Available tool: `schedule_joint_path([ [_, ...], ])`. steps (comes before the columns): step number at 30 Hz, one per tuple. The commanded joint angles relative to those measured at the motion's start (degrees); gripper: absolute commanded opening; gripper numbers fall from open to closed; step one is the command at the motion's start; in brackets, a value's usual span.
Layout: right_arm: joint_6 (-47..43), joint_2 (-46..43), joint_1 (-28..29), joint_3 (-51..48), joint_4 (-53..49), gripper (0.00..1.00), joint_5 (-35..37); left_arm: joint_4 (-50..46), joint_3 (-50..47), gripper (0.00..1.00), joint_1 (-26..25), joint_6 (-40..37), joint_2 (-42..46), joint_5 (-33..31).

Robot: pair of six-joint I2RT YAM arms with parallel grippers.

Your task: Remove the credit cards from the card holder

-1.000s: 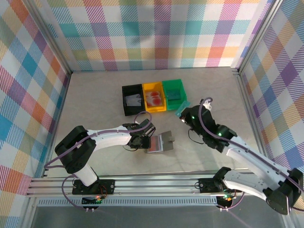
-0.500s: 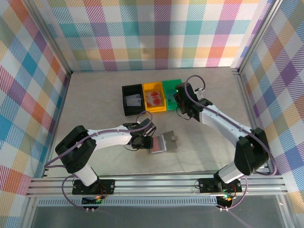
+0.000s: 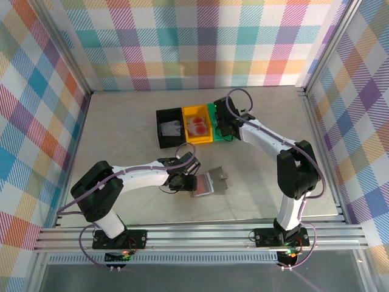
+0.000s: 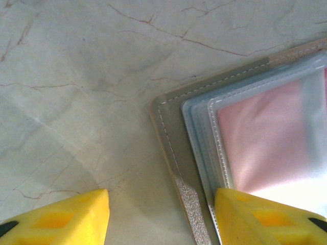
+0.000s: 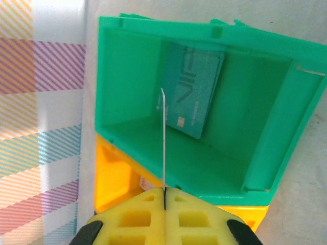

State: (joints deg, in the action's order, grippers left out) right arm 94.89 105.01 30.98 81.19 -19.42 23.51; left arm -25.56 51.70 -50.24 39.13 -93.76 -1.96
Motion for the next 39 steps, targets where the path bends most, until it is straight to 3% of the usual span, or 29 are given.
schedule_joint_path([
  [1,2.7,1.6,-0.9,2.4,-0.9,0.0,1.1,-0.3,0.8,0.56,-1.2,-1.2,0.6,2.4],
  [15,4.8,2.8,-3.6,3.0,-0.2,0.0,2.5,-0.2,0.1,0.56,-1.2,-1.6,0.8,2.1],
  [39,6.8,13.3,-3.0,8.8,-2.0,0.0,1.6,-0.3,0.1,0.56,-1.2,-2.6,0.4,2.0],
])
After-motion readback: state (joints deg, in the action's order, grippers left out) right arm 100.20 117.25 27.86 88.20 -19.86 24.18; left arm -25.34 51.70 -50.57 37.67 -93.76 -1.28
